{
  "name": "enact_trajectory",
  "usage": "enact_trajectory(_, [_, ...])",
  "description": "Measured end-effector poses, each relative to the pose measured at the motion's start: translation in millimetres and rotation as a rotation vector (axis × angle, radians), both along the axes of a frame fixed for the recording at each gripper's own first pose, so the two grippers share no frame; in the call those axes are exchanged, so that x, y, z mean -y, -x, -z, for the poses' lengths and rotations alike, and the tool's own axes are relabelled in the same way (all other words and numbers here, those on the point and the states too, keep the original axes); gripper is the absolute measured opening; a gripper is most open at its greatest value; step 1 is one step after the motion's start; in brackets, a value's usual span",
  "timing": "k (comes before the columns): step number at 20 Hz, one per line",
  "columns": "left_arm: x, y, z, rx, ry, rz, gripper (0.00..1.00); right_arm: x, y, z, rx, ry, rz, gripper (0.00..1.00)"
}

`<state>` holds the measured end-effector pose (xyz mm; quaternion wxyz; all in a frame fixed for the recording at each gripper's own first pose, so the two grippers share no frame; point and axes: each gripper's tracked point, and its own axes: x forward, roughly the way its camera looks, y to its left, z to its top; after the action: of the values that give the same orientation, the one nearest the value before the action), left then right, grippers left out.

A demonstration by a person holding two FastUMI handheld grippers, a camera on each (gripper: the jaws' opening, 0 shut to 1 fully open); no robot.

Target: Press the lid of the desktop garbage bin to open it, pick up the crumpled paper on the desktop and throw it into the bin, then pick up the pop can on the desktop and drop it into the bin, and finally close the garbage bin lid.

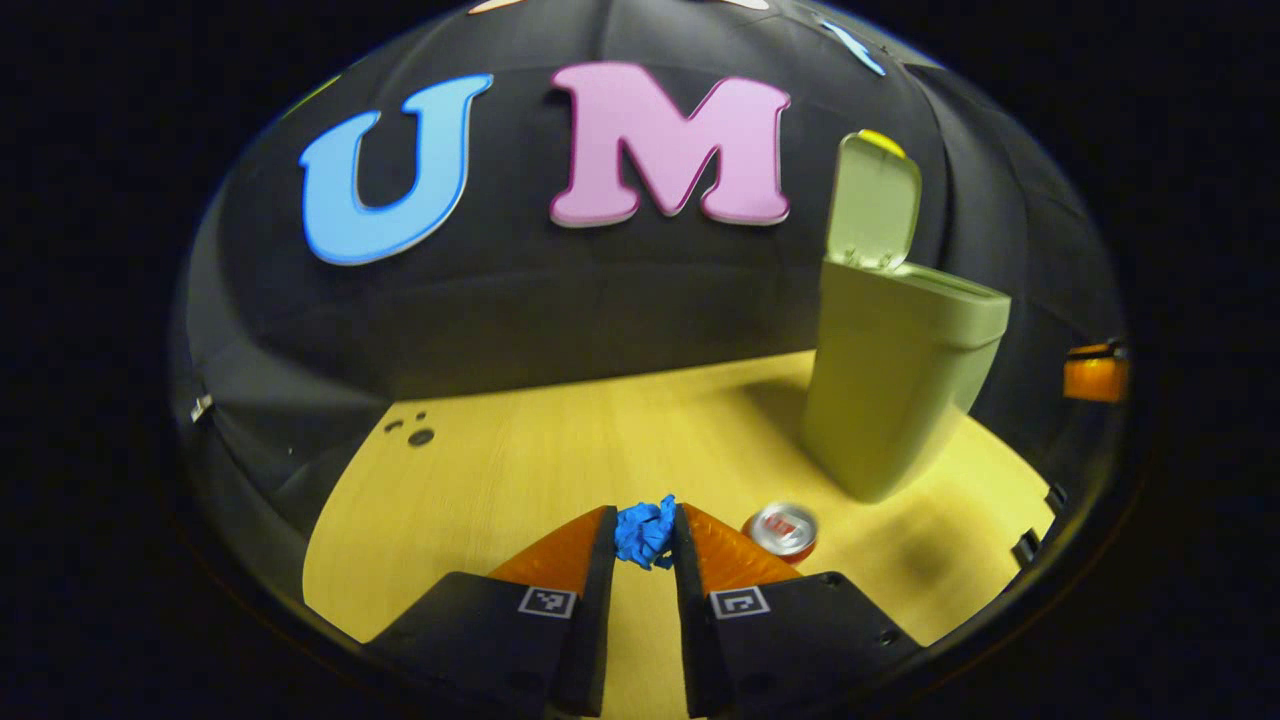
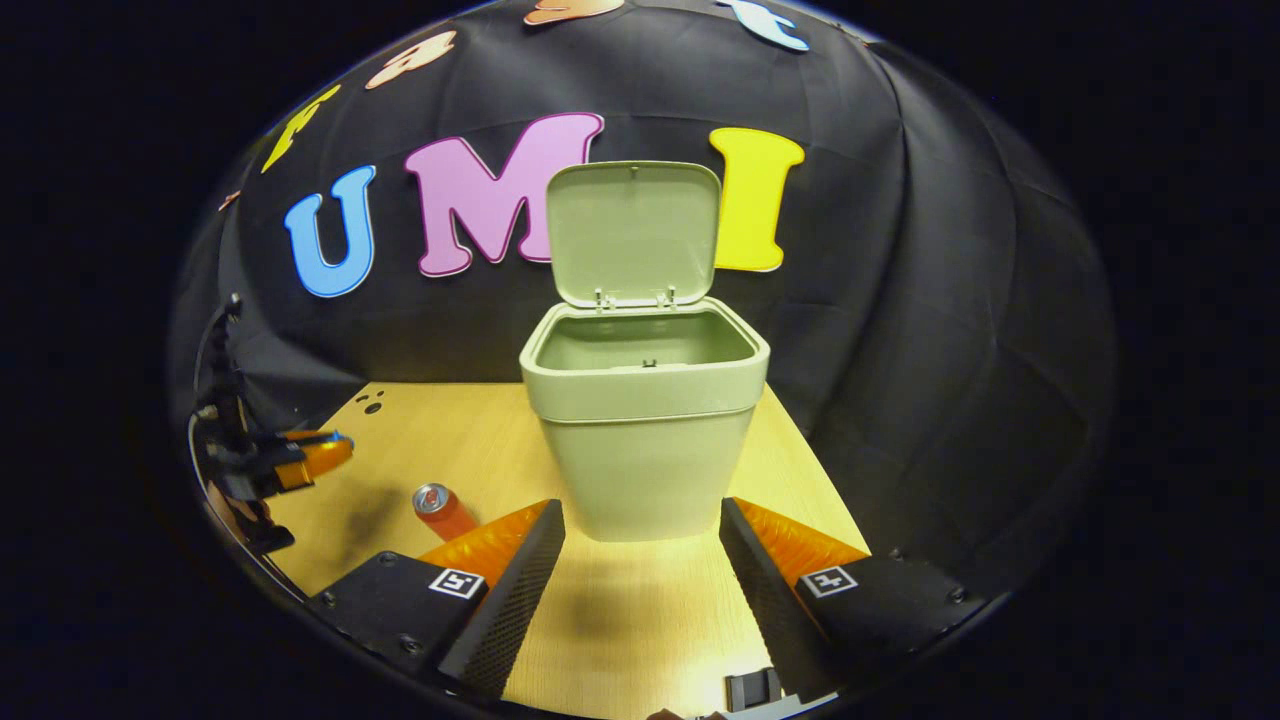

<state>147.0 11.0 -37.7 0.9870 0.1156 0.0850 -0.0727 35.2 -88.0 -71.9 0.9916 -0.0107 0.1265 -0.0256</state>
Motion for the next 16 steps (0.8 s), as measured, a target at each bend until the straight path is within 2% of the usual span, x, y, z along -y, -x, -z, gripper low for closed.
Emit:
enact_trajectory(5, [108,-2,-75,0.053,0.044,0.204,0.34,31,-1,3,0.022,-0.054,0.037,0.98])
enact_trajectory(7, [152,-2,-92,0.051,0.087,0.275,0.34,40,-1,3,0.038,-0.043,0.049,0.99])
enact_trajectory(9, [196,-9,-103,0.052,0.085,0.344,0.34,52,-1,3,0.042,-0.034,0.053,0.99])
enact_trajectory(13, [269,-35,-93,0.032,0.043,0.433,0.34,59,1,10,0.025,-0.059,0.046,0.99])
enact_trajectory(16, [305,-53,-79,0.0,0.059,0.467,0.34,61,3,10,0.027,-0.084,0.047,0.99])
